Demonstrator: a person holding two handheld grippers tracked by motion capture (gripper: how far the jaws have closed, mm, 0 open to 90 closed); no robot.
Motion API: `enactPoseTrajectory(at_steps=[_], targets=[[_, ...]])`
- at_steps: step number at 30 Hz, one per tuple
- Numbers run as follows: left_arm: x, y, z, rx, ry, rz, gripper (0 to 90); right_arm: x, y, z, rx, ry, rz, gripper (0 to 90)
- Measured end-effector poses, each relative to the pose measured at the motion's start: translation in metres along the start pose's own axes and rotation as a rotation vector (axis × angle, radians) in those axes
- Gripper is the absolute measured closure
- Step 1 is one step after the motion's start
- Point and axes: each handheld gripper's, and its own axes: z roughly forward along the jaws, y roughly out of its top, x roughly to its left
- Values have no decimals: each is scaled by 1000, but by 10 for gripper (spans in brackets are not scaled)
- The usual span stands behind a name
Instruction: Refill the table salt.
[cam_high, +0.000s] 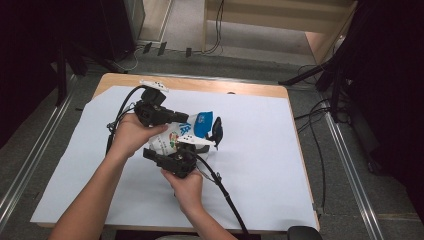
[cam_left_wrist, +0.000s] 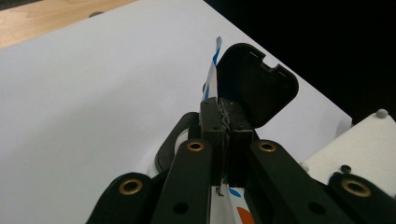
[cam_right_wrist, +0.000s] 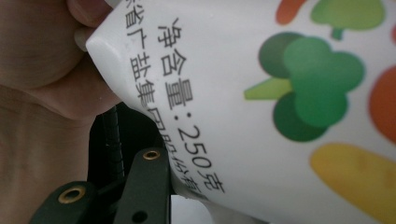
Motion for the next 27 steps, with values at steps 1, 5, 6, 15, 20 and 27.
enactPoseTrajectory(at_steps=[1, 5, 6, 15, 20, 27], targets=[[0, 0, 0, 0, -2, -1, 900, 0, 0, 0, 1, 1, 2, 673], [-2, 0, 1, -2, -2, 7, 900, -1, 1, 1, -2, 3, 12, 682], [-2, 0, 1, -1, -3, 6, 900, -1, 1, 1, -3, 3, 14, 684], [-4, 1, 1, -3, -2, 14, 900, 0, 0, 1, -19, 0, 15, 693], [-4, 1, 0, -7, -4, 16, 900, 0, 1, 1, -19, 4, 19, 694], [-6, 2, -1, -13, -3, 18, 900, 1, 1, 0, -23, 5, 18, 695]])
